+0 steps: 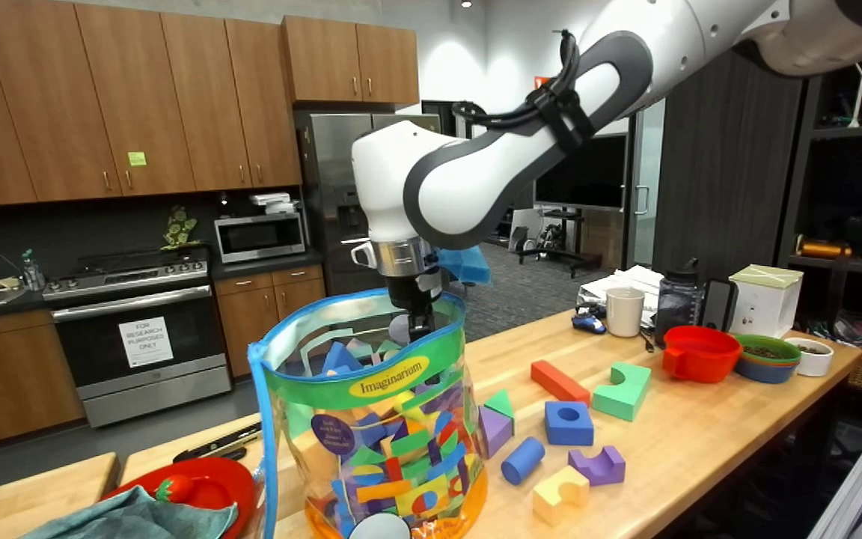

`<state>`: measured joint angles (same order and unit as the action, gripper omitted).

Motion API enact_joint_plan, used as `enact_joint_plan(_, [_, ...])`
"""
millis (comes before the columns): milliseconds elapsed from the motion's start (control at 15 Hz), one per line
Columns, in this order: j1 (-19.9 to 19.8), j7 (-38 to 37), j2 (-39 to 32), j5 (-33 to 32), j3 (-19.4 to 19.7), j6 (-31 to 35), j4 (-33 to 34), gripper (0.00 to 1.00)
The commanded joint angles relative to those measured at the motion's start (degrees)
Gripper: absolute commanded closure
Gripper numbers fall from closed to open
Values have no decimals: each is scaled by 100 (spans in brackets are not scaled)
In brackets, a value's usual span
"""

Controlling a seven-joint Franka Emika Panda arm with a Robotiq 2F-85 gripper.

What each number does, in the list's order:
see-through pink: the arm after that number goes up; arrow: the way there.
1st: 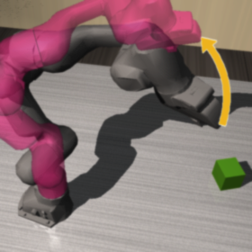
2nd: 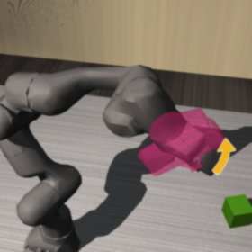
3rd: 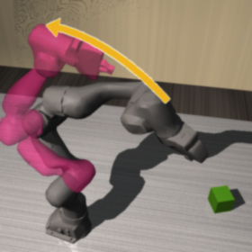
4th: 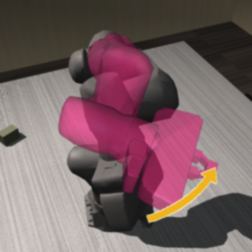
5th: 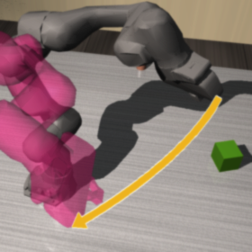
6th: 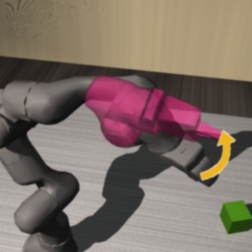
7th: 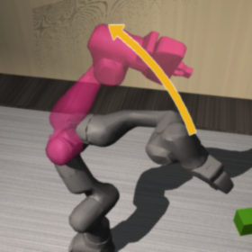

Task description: Remove one purple block from the clear bag and put it on the counter.

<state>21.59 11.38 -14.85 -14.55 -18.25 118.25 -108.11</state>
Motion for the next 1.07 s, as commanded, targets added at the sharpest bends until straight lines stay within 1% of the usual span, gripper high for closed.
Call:
enact_joint_plan(0, [-88, 348, -219, 700, -122, -509, 432, 0])
enact_joint_plan(267, [-55, 312, -384, 1079, -157, -498, 431, 0])
enact_joint_plan(467, [-35, 304, -478, 1113, -150, -431, 333, 0])
enact_joint_plan(800, [39, 196, -438, 423, -13, 111, 168, 0])
enact_joint_plan(1000, [57, 85, -447, -95, 63, 621, 60, 0])
